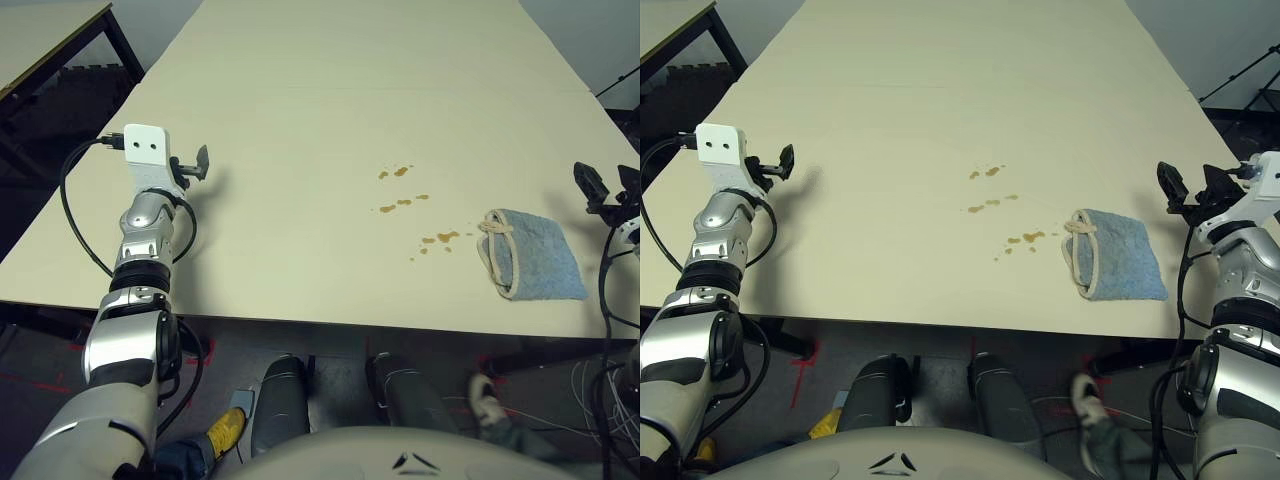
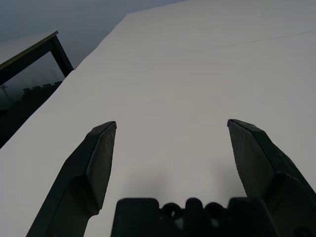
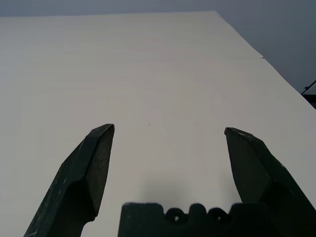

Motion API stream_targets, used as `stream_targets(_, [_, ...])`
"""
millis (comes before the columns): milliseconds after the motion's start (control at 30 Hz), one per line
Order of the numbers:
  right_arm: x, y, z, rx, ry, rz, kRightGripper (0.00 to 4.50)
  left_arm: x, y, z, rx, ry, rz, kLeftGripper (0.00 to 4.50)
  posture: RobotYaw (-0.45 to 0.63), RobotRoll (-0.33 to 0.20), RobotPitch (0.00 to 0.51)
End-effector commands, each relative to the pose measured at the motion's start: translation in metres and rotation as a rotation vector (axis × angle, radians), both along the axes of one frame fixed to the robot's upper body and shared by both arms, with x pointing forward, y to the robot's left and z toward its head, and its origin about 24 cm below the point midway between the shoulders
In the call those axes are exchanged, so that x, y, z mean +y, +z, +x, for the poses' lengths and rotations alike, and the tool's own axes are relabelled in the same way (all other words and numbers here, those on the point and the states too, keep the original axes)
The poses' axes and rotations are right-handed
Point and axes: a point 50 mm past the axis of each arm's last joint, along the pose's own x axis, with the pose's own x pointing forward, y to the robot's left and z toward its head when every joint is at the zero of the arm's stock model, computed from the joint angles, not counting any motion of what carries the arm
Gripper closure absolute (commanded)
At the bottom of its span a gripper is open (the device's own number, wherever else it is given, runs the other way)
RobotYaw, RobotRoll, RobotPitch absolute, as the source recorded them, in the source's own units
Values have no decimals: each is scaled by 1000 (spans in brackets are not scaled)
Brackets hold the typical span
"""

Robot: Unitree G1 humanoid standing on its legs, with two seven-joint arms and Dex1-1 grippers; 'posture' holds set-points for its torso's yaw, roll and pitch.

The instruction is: Wipe the water off the table with a rag.

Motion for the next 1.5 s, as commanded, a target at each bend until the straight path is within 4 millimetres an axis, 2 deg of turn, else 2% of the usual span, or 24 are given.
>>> stream_targets(33, [1,-2,0,0,0,5,56,5,-2,-2,13,21,2,0,-175,0,116])
stream_targets(233, [-2,-1,-3,-5,-12,2,56,-1,-1,1,4,-2,-35,0,-197,0,126])
stream_targets(467, [-8,0,-10,-4,-28,-5,56,-9,14,8,-22,-127,-84,0,-215,0,136])
stream_targets(700, [-4,-6,-13,-1,-32,8,56,-18,24,11,-30,-278,-67,0,-241,0,131])
stream_targets(800, [-2,-9,-15,1,-29,10,56,-28,25,9,-35,-400,-65,0,-252,0,124])
stream_targets(1000, [-2,-8,-18,6,-30,10,56,-46,29,2,-48,-663,-62,0,-256,0,121])
stream_targets(1200, [-6,0,-19,25,5,11,56,-64,26,-18,25,-975,-69,0,-263,0,129])
stream_targets(1333, [-8,0,-22,120,74,12,56,-70,24,-31,93,-1110,-101,0,-271,0,137])
stream_targets(1500, [-7,9,-32,265,239,45,56,-78,23,-43,147,-1220,-141,0,-274,0,137])
